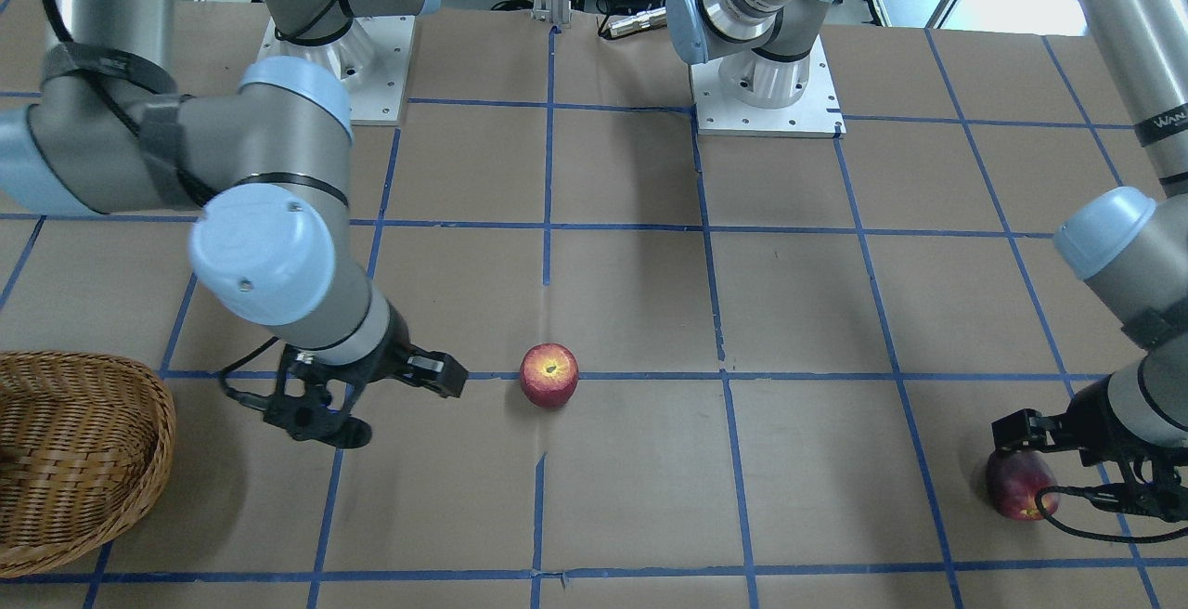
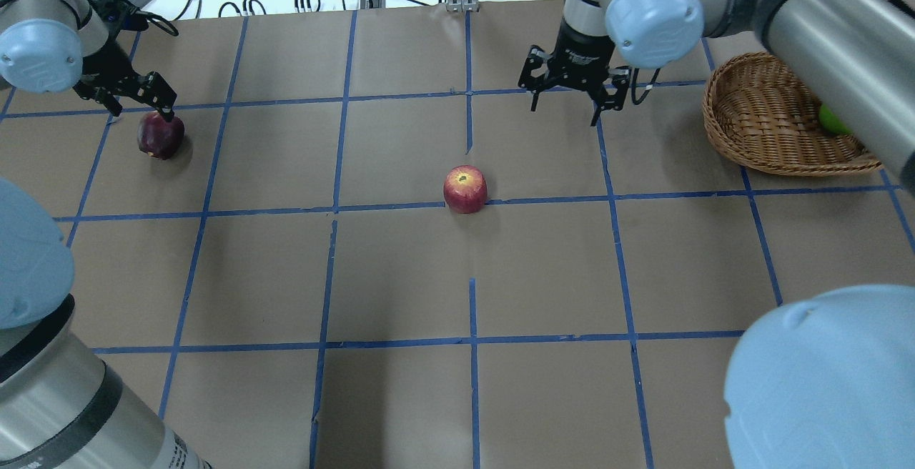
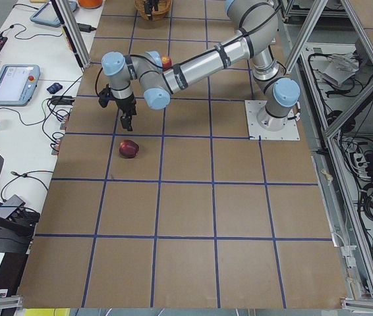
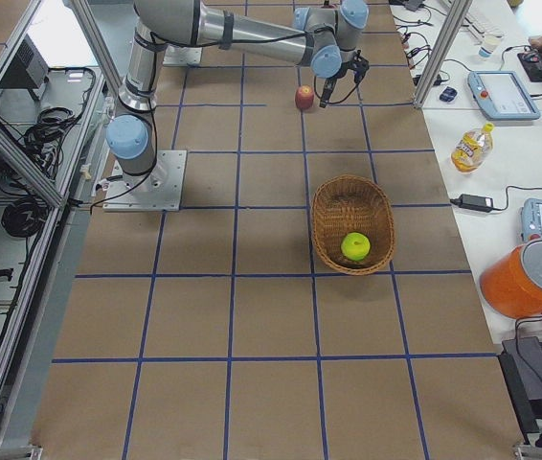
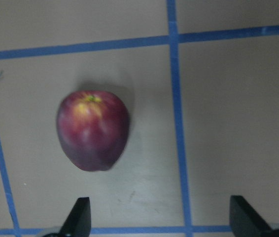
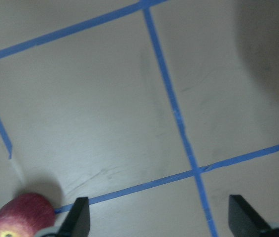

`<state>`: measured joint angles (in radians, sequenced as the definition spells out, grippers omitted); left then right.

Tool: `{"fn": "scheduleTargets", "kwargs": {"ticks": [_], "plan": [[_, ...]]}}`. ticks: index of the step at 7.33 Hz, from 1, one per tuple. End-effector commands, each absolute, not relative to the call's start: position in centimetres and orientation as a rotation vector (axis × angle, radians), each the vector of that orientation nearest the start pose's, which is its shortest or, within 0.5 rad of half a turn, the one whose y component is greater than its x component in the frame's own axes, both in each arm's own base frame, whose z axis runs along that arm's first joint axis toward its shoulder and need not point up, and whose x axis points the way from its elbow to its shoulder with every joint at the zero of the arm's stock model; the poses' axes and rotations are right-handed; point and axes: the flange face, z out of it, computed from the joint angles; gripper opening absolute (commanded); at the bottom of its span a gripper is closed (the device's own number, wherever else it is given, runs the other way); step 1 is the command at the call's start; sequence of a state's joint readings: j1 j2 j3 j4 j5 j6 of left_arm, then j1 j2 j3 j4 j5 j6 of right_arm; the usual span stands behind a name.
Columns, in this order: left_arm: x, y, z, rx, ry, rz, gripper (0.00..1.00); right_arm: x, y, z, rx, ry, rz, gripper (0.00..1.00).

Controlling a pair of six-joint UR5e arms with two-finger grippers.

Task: Put all apples into basket
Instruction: 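Reach the right gripper to the red apple while the left reaches the dark red apple, then grasp the red apple with the right gripper while the left grasps the dark red apple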

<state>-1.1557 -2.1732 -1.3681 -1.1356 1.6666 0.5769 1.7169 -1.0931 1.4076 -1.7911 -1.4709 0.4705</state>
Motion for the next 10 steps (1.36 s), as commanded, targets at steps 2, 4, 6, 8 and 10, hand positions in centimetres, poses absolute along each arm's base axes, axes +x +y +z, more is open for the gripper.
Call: {"fn": "scheduleTargets", "kwargs": {"ticks": [2, 4, 6, 8, 10], "plan": [[19.4, -70.6, 21.4, 0.324, 3.019, 0.007, 1.00, 32.9, -61.2, 24.9, 0.506, 3.035, 0.229, 1.00], [19.5, -71.0, 19.5, 0.328, 3.026, 0.006, 1.00, 34.8, -60.4, 23.6, 0.471, 3.006, 0.285, 1.00], [19.8, -71.1, 18.7, 0.326, 3.029, 0.001, 0.99, 35.3, -60.3, 21.8, 0.444, 3.014, 0.326, 1.00], [19.0, -71.1, 19.6, 0.334, 3.024, -0.007, 0.57, 36.9, -59.7, 19.2, 0.415, 3.030, 0.374, 1.00], [13.9, -70.5, 22.5, 0.347, 3.055, 0.087, 0.53, 36.7, -59.6, 18.4, 0.433, 3.047, 0.388, 0.97]]}}
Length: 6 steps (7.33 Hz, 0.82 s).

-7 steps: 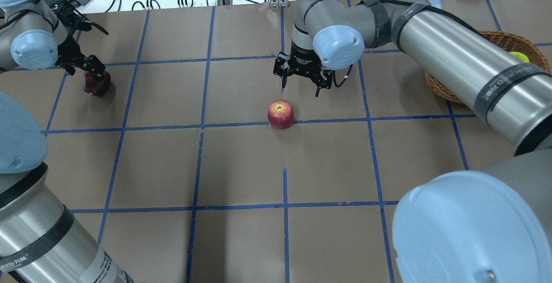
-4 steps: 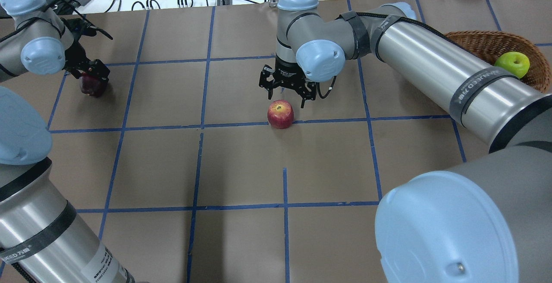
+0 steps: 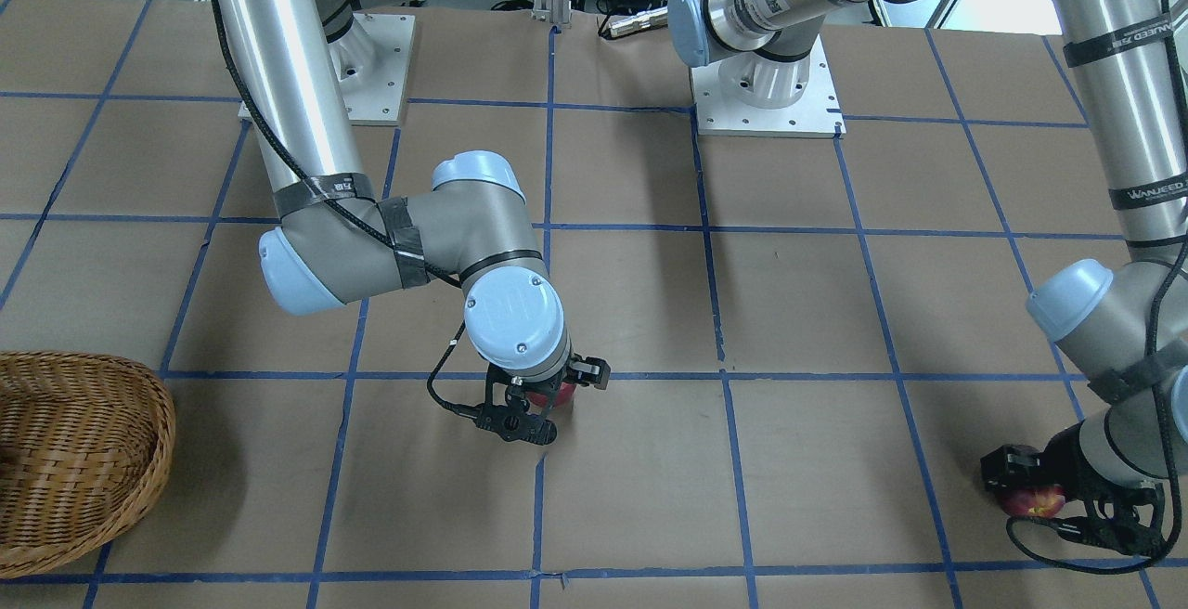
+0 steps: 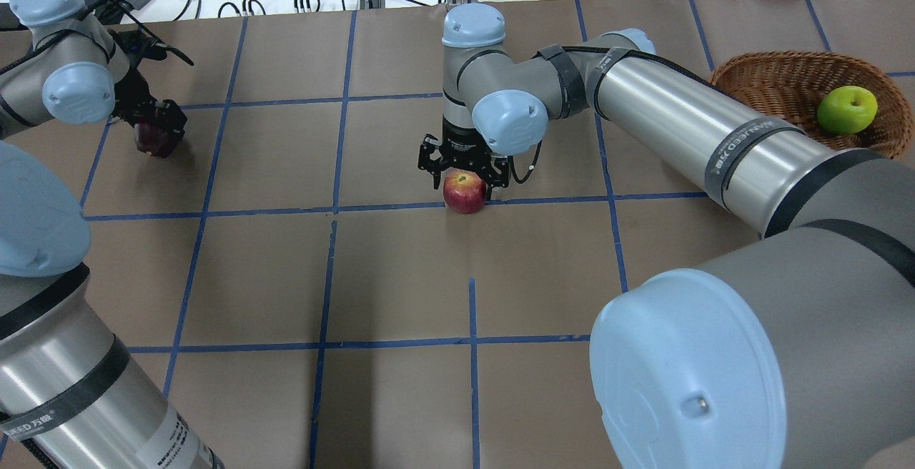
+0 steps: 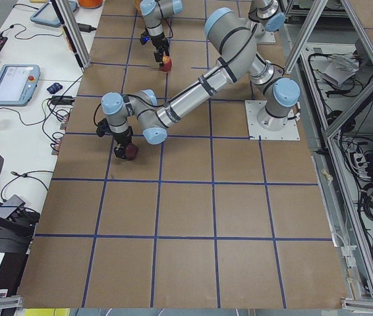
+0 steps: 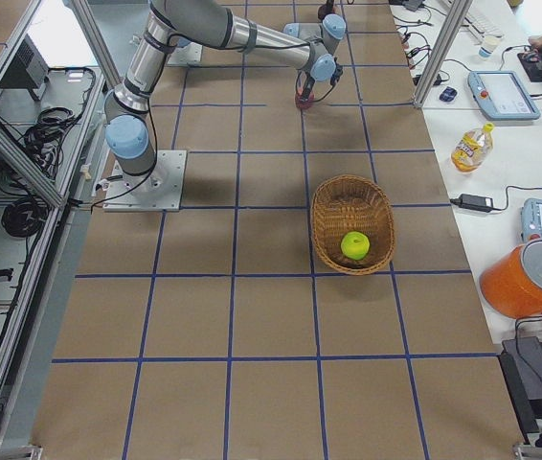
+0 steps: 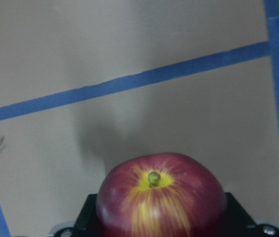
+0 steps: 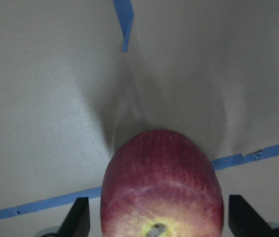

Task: Put all apples into basket
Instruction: 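Grasp the red apple with the right gripper while the left grasps the dark red apple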

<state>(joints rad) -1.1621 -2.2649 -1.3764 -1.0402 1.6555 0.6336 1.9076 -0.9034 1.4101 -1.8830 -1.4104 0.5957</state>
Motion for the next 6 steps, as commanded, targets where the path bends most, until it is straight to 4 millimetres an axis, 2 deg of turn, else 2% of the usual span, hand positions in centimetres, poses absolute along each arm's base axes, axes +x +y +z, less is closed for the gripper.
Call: {"fn": "scheduleTargets", "kwargs": {"ticks": [1, 2, 3, 4, 5, 6], "plan": [[10.0, -69.9, 24.4, 0.235, 3.069, 0.103, 0.49, 36.7, -59.6, 18.5, 0.444, 3.046, 0.381, 0.27], [4.5, -69.1, 25.3, 0.170, 3.068, 0.096, 0.49, 36.6, -59.7, 18.9, 0.450, 3.047, 0.371, 0.00], [0.1, -67.3, 25.5, 0.051, 3.084, 0.102, 0.49, 36.3, -60.2, 19.6, 0.429, 3.063, 0.341, 0.00], [-4.2, -65.8, 26.1, -0.114, 3.138, 0.080, 0.49, 34.9, -61.0, 21.6, 0.456, 3.068, 0.291, 0.00], [-9.9, -64.5, 26.1, -0.197, 3.143, 0.082, 0.49, 31.7, -62.4, 25.5, 0.497, 3.059, 0.216, 0.00], [-16.0, -63.1, 26.0, -0.236, 3.140, 0.065, 0.49, 24.7, -64.5, 28.7, 0.518, 3.047, 0.230, 0.00]]}}
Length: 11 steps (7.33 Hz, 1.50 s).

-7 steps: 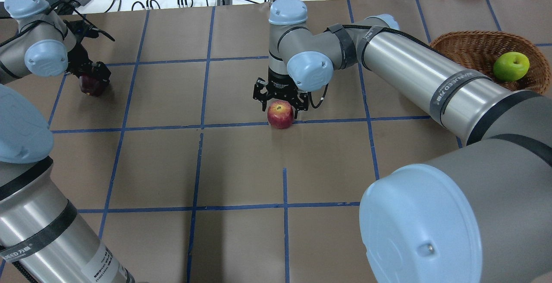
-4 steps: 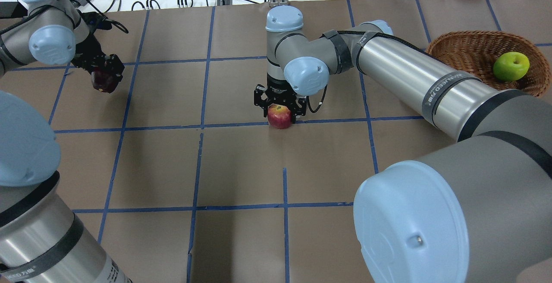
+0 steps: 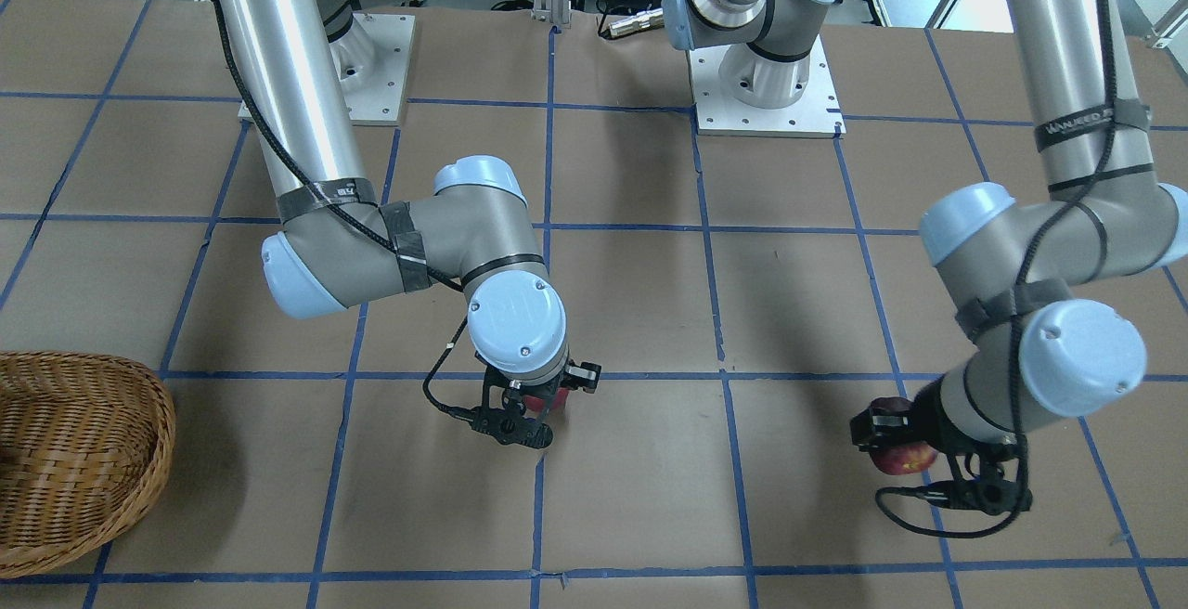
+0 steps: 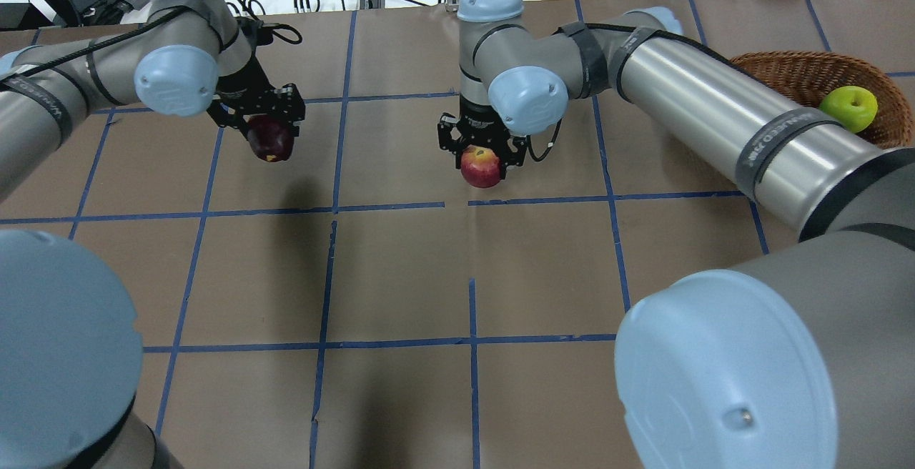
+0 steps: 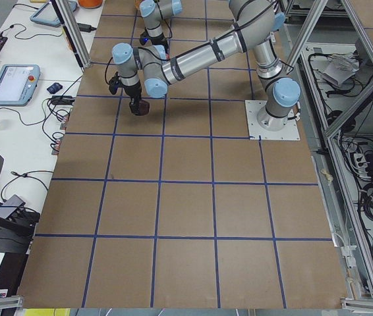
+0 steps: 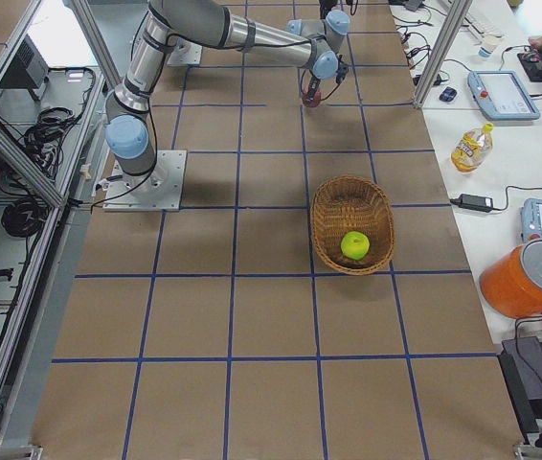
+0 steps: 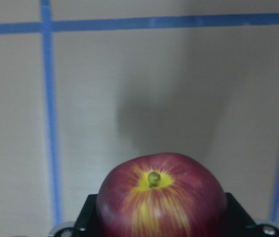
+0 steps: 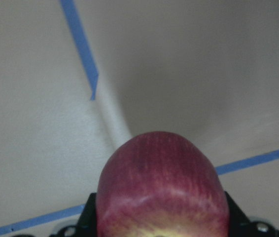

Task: Put all apples into basket
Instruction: 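Carry the red apple into the basket while the left brings the dark apple to center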

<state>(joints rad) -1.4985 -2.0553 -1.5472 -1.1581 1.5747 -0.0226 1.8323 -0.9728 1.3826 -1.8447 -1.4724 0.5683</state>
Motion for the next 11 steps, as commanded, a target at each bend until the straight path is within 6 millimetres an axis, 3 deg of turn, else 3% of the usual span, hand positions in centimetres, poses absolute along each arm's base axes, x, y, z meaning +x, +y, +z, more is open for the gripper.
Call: {"fn": "scheduleTargets", "kwargs": {"ticks": [1, 2, 3, 4, 5, 6, 8, 9, 10, 11], "plan": [[-22.6, -62.0, 25.1, -0.374, 3.121, 0.059, 0.49, 16.9, -65.4, 32.5, 0.514, 3.042, 0.221, 0.00], [-29.2, -59.9, 23.1, -0.462, 3.123, 0.005, 0.50, 8.9, -66.1, 34.2, 0.505, 3.113, 0.194, 0.00], [-35.0, -56.6, 21.1, -0.433, 3.116, 0.023, 0.50, 2.1, -66.6, 34.9, 0.491, 3.134, 0.174, 0.00], [-37.6, -54.6, 19.7, -0.365, 3.113, 0.054, 0.50, -4.0, -66.8, 34.2, 0.402, 3.136, 0.171, 0.00], [-37.6, -54.6, 19.1, -0.364, 3.105, 0.064, 0.66, -9.3, -66.5, 33.5, 0.251, 3.163, 0.186, 0.00], [-37.6, -54.4, 20.0, -0.353, 3.112, 0.047, 1.00, -11.5, -66.8, 32.2, 0.226, 3.180, 0.193, 0.00], [-36.9, -55.1, 22.9, -0.368, 3.126, -0.002, 1.00, -13.4, -68.2, 28.7, 0.146, 3.260, 0.168, 0.00], [-36.2, -55.3, 25.5, -0.382, 3.142, -0.056, 1.00, -15.7, -68.2, 26.5, 0.154, 3.240, 0.212, 0.00], [-33.8, -55.4, 28.4, -0.418, 3.132, -0.026, 1.00, -18.0, -68.8, 24.8, 0.158, 3.261, 0.152, 0.00], [-30.3, -55.1, 30.6, -0.347, 3.115, 0.073, 1.00, -18.2, -68.7, 24.4, 0.171, 3.253, 0.159, 0.00]]}}
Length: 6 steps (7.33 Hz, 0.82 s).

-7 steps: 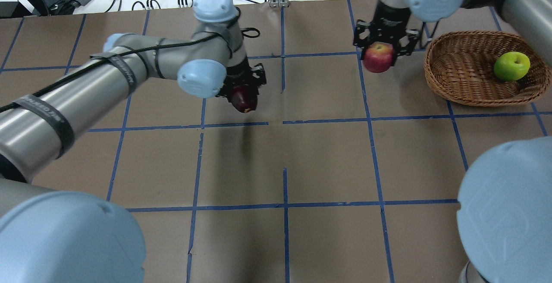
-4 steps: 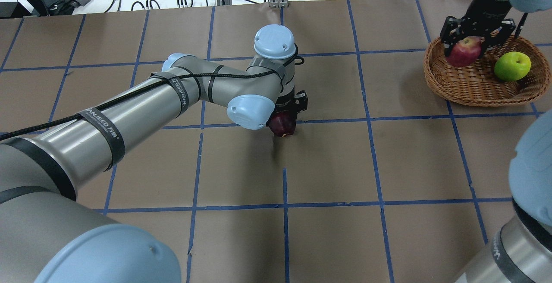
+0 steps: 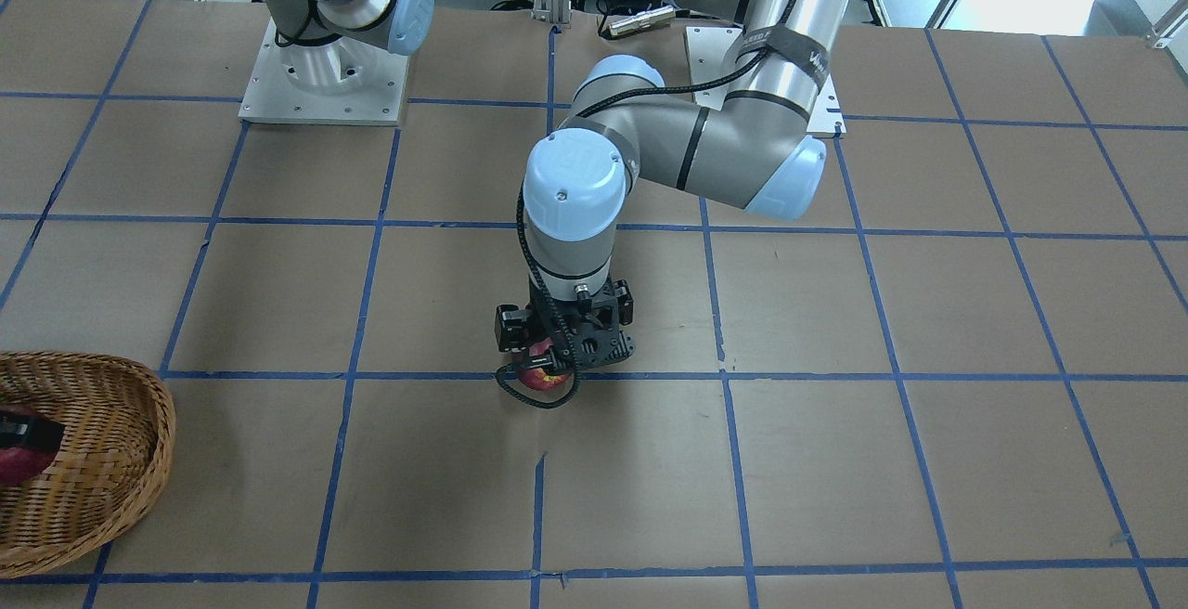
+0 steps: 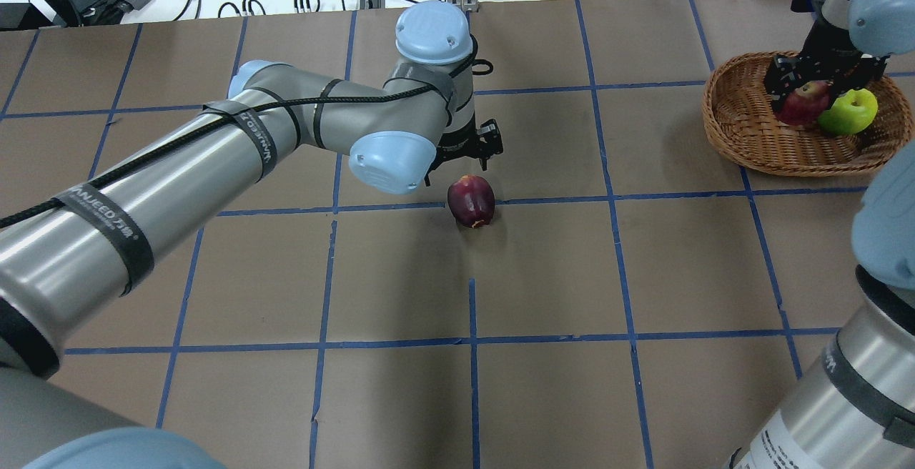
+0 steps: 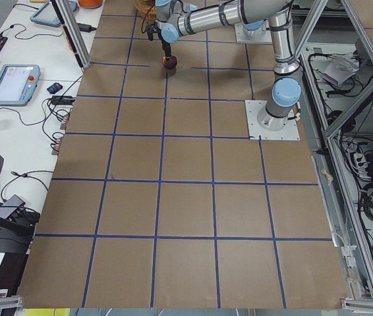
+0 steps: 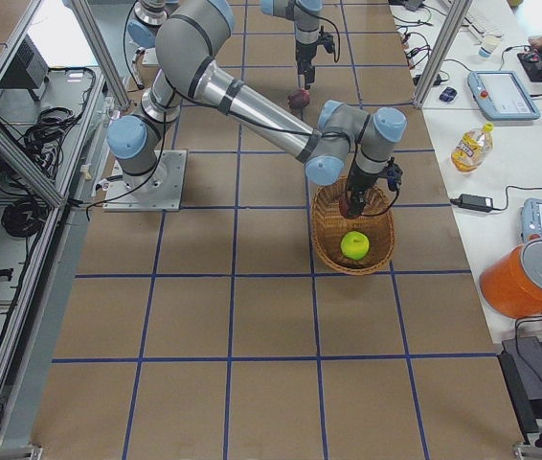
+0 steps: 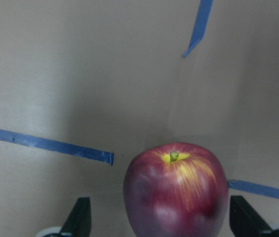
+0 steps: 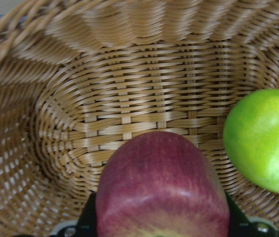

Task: Put all apples into basket
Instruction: 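Open the right gripper in the basket while the left releases the dark apple and withdraws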

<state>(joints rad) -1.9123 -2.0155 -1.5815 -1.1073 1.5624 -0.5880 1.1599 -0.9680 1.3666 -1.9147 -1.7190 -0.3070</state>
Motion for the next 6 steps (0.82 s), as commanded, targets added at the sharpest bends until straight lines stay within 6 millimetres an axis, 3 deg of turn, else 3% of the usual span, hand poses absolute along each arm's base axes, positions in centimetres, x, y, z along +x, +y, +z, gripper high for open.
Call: {"fn": "scheduleTargets", "kwargs": {"ticks": [1, 2, 3, 4, 6], "plan": [[-27.5, -53.8, 33.6, -0.221, 3.099, 0.167, 1.00, -18.1, -68.6, 23.8, 0.164, 3.236, 0.184, 0.00], [-24.8, -51.8, 37.0, -0.091, 3.089, 0.242, 1.00, -18.0, -68.5, 23.5, 0.168, 3.232, 0.197, 0.00], [-21.4, -50.5, 40.4, 0.014, 3.102, 0.261, 1.00, -18.0, -68.4, 23.6, 0.163, 3.233, 0.193, 0.38], [-18.0, -49.3, 42.8, 0.055, 3.113, 0.269, 1.00, -18.1, -68.5, 23.8, 0.169, 3.231, 0.183, 0.99], [-16.4, -47.0, 45.5, 0.127, 3.134, 0.188, 1.00, -17.4, -68.2, 25.1, 0.159, 3.224, 0.204, 1.00]]}}
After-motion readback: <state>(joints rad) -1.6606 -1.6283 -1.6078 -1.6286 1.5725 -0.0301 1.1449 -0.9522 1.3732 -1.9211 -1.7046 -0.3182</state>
